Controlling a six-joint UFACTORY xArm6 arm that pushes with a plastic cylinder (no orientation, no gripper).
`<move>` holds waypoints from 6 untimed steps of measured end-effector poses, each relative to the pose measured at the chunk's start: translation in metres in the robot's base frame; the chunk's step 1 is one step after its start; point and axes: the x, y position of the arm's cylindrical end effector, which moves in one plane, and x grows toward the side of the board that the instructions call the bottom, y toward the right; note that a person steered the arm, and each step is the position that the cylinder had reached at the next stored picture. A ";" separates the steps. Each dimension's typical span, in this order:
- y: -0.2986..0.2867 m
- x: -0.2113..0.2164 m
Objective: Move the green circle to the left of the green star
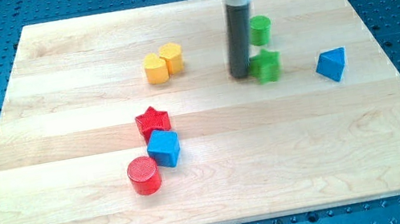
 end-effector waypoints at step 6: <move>-0.009 -0.016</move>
